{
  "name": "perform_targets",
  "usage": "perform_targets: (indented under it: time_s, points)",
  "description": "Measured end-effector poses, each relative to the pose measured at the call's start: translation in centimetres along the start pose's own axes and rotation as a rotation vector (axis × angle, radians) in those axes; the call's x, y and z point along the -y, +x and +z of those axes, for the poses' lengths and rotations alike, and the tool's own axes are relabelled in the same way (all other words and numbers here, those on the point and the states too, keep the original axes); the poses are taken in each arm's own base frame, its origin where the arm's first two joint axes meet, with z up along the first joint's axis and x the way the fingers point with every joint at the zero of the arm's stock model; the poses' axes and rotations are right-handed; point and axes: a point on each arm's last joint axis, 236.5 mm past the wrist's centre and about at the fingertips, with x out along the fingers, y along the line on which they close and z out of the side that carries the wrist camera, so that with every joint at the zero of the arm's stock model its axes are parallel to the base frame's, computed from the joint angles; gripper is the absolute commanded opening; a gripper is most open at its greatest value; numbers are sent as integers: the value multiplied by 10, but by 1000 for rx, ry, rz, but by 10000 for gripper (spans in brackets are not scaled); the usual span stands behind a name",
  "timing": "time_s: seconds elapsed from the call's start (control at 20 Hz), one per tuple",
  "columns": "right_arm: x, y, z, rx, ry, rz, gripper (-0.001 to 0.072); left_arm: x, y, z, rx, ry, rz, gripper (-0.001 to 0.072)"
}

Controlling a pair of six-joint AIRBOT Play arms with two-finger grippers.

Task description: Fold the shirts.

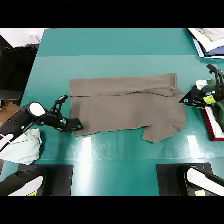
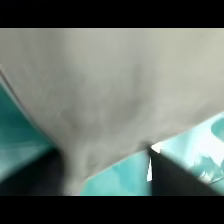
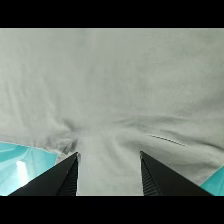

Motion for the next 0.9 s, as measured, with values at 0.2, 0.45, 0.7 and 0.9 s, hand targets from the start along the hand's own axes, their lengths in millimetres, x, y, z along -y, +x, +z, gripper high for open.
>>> perform_targets:
  time_s: [0.2, 0.45, 0.7, 0.9]
  points:
    - [-1, -2, -3, -11, -3, 1, 430, 4, 0, -10, -41, 10, -17, 24]
    - [15, 0, -24, -52, 48, -12, 431, 3, -21, 8, -13, 97, 39, 23]
    - [55, 17, -77, -81, 237, -7, 431, -6, -60, 40, 103, 149, 163, 23]
    - [65, 41, -112, -103, 311, 7, 431, -9, -72, 47, 137, 158, 201, 24]
